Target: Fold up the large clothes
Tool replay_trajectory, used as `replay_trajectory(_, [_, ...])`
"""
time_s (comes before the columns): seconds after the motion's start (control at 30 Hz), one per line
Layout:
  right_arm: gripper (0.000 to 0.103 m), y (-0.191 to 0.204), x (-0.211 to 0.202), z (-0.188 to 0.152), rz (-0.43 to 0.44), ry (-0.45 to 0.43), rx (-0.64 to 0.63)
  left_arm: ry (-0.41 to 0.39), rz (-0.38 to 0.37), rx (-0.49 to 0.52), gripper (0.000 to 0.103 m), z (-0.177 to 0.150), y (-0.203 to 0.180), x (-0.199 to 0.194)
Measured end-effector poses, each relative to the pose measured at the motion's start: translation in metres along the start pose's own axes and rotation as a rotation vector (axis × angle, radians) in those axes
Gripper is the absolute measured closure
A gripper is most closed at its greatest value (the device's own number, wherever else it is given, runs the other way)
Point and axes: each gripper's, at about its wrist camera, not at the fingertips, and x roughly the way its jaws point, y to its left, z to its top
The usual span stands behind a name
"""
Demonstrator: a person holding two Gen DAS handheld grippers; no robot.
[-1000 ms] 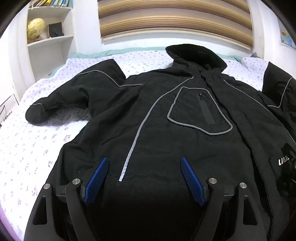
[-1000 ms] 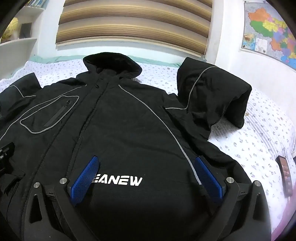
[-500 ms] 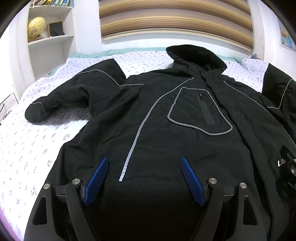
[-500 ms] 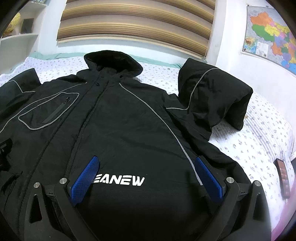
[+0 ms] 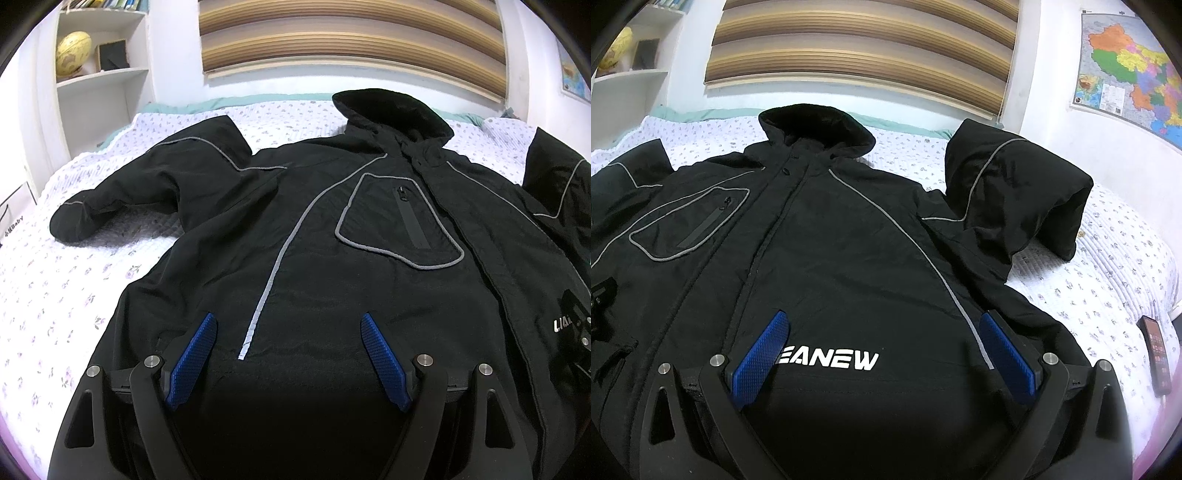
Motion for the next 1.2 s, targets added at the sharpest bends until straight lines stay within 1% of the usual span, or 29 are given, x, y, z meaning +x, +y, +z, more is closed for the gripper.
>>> replay_trajectory(0.13, [0.0,0.0,-0.003,0.004,-0.023,0.006,-0.009,0.014,-0.007,0.004,0.021,0.003,0.001,-0.001])
replay_trajectory(0.17, [0.0,-0.001,-0.01,0.008,-0.034,0.008,-0.001,0.035,-0.021,0.006,0.021,0.006,0.003,-0.003])
replay_trajectory(0.2, [0.0,-0.003,-0.018,0.011,-0.033,-0.006,0.008,0.056,-0.061,0.0,0.021,0.011,0.008,-0.009])
replay_trajectory(0.23, [0.0,-0.006,-0.035,0.02,0.014,-0.021,0.04,0.061,-0.112,-0.022,0.022,0.017,0.016,-0.018])
replay_trajectory(0.3, [0.0,-0.009,-0.064,0.039,0.114,-0.065,0.091,0.049,-0.166,-0.071,0.021,0.03,0.037,-0.04])
replay_trajectory(0.37, [0.0,-0.005,-0.08,0.065,0.173,-0.046,0.12,0.039,-0.19,-0.1,0.021,0.052,0.066,-0.064])
replay_trajectory(0.43, [0.0,0.002,-0.084,0.089,0.267,-0.011,0.142,0.018,-0.213,-0.123,0.021,0.076,0.104,-0.082])
replay_trajectory(0.47, [0.0,0.006,-0.081,0.099,0.334,-0.007,0.158,0.002,-0.233,-0.158,0.021,0.084,0.129,-0.087])
replay_trajectory(0.5, [0.0,0.015,-0.075,0.101,0.341,-0.001,0.138,-0.001,-0.22,-0.187,0.021,0.094,0.155,-0.088])
replay_trajectory(0.53, [0.0,0.023,-0.063,0.1,0.344,-0.008,0.129,-0.015,-0.19,-0.215,0.021,0.102,0.178,-0.087])
replay_trajectory(0.57, [0.0,0.033,-0.05,0.094,0.32,-0.036,0.102,0.015,-0.163,-0.251,0.021,0.111,0.202,-0.079])
replay_trajectory(0.6, [0.0,0.04,-0.04,0.086,0.294,-0.063,0.077,0.004,-0.128,-0.301,0.021,0.115,0.23,-0.072])
replay_trajectory(0.63, [0.0,0.057,-0.022,0.069,0.233,-0.108,0.005,-0.008,-0.1,-0.346,0.021,0.116,0.255,-0.065])
replay_trajectory(0.67, [0.0,0.064,0.001,0.049,0.198,-0.081,-0.014,-0.007,-0.095,-0.397,0.021,0.115,0.28,-0.055])
replay_trajectory(0.7, [0.0,0.07,0.024,0.031,0.184,-0.007,-0.019,0.011,-0.08,-0.434,0.021,0.117,0.302,-0.043])
replay_trajectory(0.73, [0.007,0.072,0.033,0.027,0.188,0.062,-0.011,-0.004,-0.081,-0.468,0.021,0.115,0.319,-0.036])
replay_trajectory(0.77, [0.009,0.074,0.036,0.031,0.193,0.073,-0.015,-0.016,-0.063,-0.492,0.021,0.116,0.334,-0.025])
replay_trajectory(0.8, [0.009,0.071,0.038,0.031,0.208,0.074,-0.011,-0.018,-0.039,-0.531,0.021,0.116,0.35,-0.012])
replay_trajectory(0.83, [0.002,0.07,0.034,0.032,0.226,0.042,-0.006,-0.011,-0.031,-0.573,0.021,0.116,0.365,0.003])
replay_trajectory(0.87, [0.0,0.07,0.033,0.031,0.226,0.028,-0.007,0.002,-0.031,-0.615,0.021,0.114,0.378,0.015])
replay_trajectory(0.9, [0.0,0.072,0.036,0.03,0.217,0.027,-0.015,0.003,-0.029,-0.664,0.021,0.114,0.391,0.032])
replay_trajectory(0.93, [0.0,0.075,0.038,0.031,0.215,0.026,-0.023,0.039,-0.022,-0.72,0.022,0.111,0.405,0.053])
replay_trajectory(1.03, [0.0,0.078,0.048,0.031,0.226,0.053,-0.016,0.101,-0.056,-0.82,0.023,0.1,0.428,0.099])
replay_trajectory(1.07, [0.0,0.078,0.053,0.031,0.234,0.058,-0.009,0.1,-0.071,-0.846,0.026,0.096,0.433,0.111])
replay_trajectory(1.13, [0.0,0.077,0.048,0.033,0.247,0.064,0.01,0.087,-0.102,-0.848,0.027,0.094,0.435,0.129])
replay_trajectory(1.2, [0.0,0.075,0.052,0.03,0.253,0.083,0.018,0.077,-0.093,-0.827,0.028,0.097,0.431,0.137])
